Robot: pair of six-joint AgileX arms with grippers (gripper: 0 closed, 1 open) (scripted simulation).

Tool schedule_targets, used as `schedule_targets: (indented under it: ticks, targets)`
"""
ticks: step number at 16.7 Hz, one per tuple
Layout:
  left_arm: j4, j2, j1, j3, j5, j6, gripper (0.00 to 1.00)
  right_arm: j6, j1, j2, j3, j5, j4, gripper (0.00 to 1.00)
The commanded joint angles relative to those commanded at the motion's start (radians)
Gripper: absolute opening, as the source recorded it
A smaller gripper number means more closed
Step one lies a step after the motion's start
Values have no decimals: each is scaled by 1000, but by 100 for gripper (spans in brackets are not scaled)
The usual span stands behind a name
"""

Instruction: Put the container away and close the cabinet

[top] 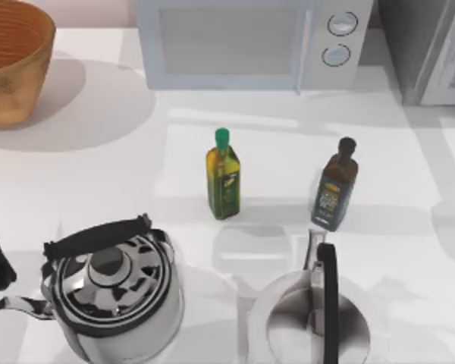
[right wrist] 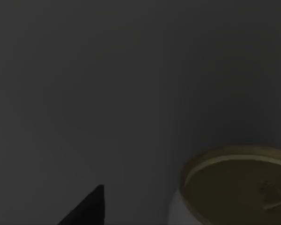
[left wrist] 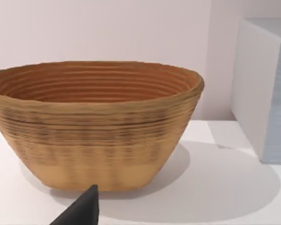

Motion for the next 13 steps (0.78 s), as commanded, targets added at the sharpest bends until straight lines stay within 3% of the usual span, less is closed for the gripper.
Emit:
schedule_targets:
  ticks: [4,7,13]
  targets:
    - [0,0,0,0,0,0,100,-8,-5,-57,-61,-9,31,100]
    - [0,0,0,0,0,0,100,-23,-14,-202,-215,-30,98,100]
    - [0,0,0,0,0,0,100,-54,-34,-705,-804,-90,287,100]
